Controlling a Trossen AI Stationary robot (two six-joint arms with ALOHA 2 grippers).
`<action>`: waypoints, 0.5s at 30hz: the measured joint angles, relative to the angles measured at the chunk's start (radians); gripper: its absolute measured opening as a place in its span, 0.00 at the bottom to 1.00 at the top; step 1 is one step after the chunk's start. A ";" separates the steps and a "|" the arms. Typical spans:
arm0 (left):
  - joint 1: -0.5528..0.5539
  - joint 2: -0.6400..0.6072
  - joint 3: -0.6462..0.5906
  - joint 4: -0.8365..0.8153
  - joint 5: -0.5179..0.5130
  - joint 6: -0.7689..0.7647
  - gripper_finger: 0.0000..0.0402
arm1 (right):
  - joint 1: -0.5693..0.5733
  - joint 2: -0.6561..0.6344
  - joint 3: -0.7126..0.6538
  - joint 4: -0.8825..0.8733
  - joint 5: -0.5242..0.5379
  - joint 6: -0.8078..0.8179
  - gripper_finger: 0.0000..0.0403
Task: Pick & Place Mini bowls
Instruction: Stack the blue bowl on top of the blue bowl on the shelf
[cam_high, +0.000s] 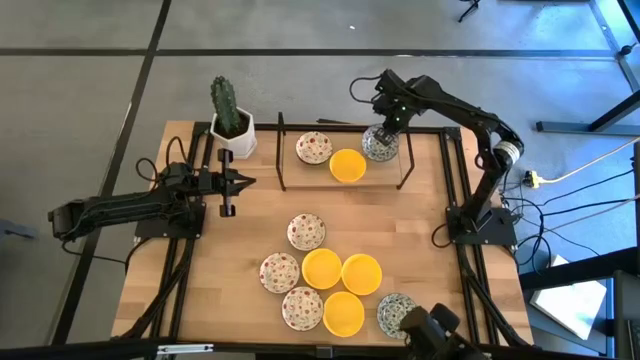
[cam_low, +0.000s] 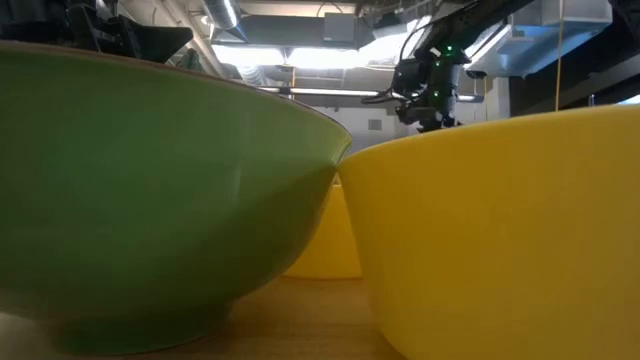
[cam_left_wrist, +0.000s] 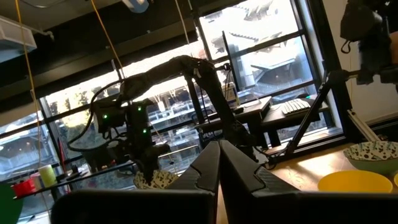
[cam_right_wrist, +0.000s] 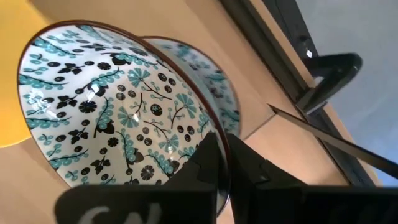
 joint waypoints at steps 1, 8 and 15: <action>0.000 0.000 0.000 0.000 0.000 0.000 0.01 | -0.007 0.000 0.000 0.000 0.001 0.001 0.03; 0.000 0.000 0.000 0.000 0.000 0.001 0.01 | -0.031 0.001 0.000 -0.022 -0.009 0.004 0.03; 0.000 0.000 0.000 0.000 0.000 0.001 0.01 | -0.035 0.025 0.000 -0.022 -0.041 0.004 0.03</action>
